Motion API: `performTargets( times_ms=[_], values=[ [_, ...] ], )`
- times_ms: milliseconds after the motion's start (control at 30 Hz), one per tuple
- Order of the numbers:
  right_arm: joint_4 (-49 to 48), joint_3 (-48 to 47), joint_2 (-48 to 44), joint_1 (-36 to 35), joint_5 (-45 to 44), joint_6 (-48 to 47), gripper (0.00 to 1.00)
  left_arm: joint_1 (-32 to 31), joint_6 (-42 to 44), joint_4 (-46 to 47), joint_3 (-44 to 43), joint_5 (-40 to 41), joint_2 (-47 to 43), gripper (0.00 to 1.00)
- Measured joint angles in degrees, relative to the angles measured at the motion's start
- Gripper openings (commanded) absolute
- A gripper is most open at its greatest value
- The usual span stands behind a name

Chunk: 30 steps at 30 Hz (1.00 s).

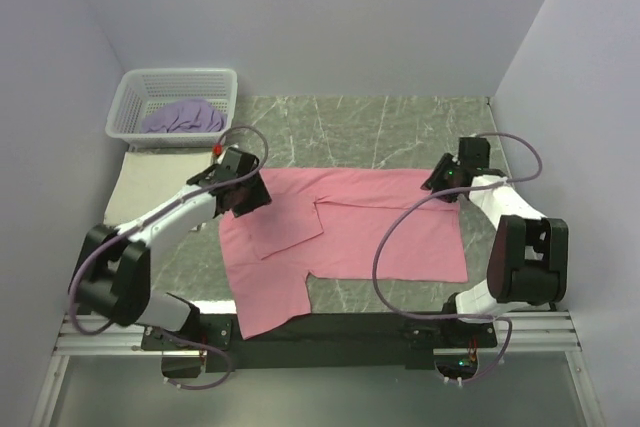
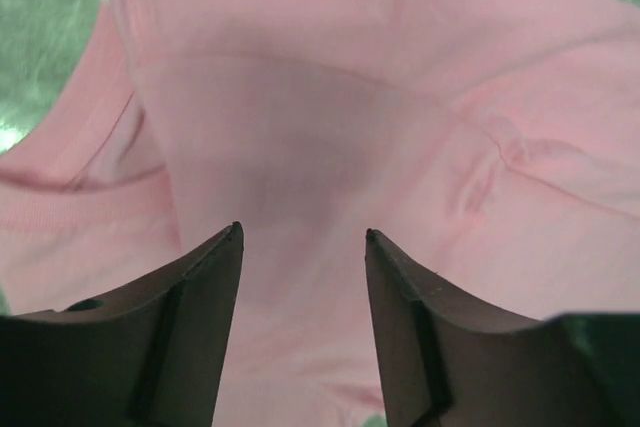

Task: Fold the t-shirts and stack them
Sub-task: Fold the tshirt

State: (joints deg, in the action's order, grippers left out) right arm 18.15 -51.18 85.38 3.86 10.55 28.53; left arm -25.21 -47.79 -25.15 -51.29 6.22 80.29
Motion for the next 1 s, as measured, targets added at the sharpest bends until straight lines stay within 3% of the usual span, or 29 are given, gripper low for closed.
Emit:
performTargets(
  times_ms=[167, 333, 600, 800, 933, 1000],
  values=[
    [-0.7, 1.4, 2.7, 7.3, -1.3, 0.3, 0.42, 0.5, 0.8, 2.8, -0.7, -2.4, 8.2, 0.49],
    [-1.2, 2.5, 7.1, 10.4, -1.9, 1.6, 0.4, 1.4, 0.6, 4.9, 3.2, -3.4, 9.4, 0.49],
    [-1.4, 2.3, 7.4, 12.4, -2.8, 4.0, 0.38, 3.3, -1.4, 9.1, 9.3, -5.1, 4.4, 0.51],
    [0.0, 0.0, 7.3, 13.3, -6.6, 3.1, 0.38, 3.5, -2.3, 4.7, 11.6, -5.3, -1.9, 0.63],
    [-1.8, -0.4, 5.6, 13.4, -4.3, 3.1, 0.38, 5.1, -1.8, 2.5, 7.0, -4.7, -2.4, 0.58],
    [-3.2, -0.9, 5.3, 13.4, -2.1, 3.4, 0.35, 7.0, -1.1, 2.9, 3.4, -4.5, -2.0, 0.5]
  ],
)
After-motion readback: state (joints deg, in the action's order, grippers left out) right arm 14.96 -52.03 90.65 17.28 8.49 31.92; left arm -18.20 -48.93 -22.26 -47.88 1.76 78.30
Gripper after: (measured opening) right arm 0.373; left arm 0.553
